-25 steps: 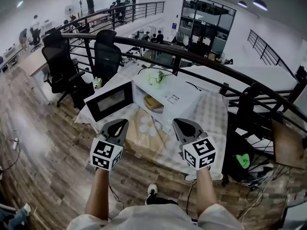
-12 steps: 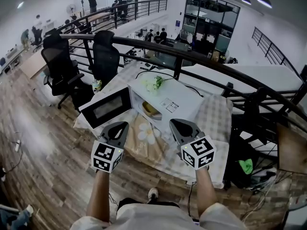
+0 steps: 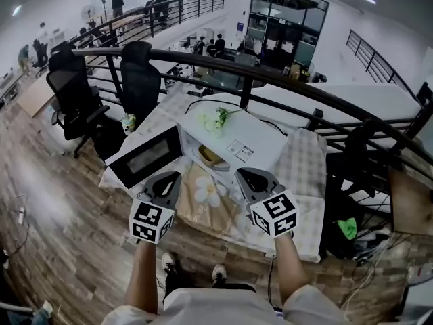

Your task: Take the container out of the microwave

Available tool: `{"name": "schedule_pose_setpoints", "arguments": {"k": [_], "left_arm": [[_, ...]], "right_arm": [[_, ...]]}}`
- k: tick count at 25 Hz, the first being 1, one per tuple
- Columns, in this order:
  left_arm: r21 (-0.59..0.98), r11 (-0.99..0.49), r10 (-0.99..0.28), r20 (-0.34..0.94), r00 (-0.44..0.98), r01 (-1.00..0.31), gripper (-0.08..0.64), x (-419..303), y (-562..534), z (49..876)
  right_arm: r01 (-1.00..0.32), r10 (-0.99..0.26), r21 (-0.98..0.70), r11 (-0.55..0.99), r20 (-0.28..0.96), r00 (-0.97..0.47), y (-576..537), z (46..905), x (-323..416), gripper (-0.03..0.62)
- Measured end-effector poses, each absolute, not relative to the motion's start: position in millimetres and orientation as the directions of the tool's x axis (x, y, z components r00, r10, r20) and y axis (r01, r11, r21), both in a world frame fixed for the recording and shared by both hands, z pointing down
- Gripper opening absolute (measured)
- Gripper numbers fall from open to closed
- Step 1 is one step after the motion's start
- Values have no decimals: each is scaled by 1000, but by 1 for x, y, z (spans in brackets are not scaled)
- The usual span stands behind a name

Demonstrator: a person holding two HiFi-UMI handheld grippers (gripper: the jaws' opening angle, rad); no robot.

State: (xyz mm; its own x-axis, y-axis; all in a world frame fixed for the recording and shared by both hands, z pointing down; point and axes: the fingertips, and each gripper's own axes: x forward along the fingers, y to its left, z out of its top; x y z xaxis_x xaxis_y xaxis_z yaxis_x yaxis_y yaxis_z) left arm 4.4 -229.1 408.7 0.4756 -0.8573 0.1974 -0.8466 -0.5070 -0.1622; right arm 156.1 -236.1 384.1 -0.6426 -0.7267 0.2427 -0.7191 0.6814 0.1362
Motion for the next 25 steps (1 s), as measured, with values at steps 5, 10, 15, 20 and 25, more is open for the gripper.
{"name": "schedule_pose_setpoints", "arguments": {"k": [5,10,15,20,25], "left_arm": [[-171,-548,-831,223,509,-819,18,-22,-254,417],[-158,-584,-804,247,541,-796,18,-57,-289,429],[-131,-619,-774,274,571,-775,18,-80,-329,451],[-110,-647,-743,314,591,-755,18,-92,-359,478],[-88,-656,-725,350,594,-750,18,-105,-382,506]], "right_arm": [[-751,-778,218,623,272,-566,-258,395,128,15],[-800,-815,209,563,300,-496,-287,410,101,15],[-827,-827,206,524,356,-435,-323,438,79,17],[-821,-816,230,523,414,-403,-350,467,56,64],[-822,-797,215,527,461,-390,-378,500,40,88]]}}
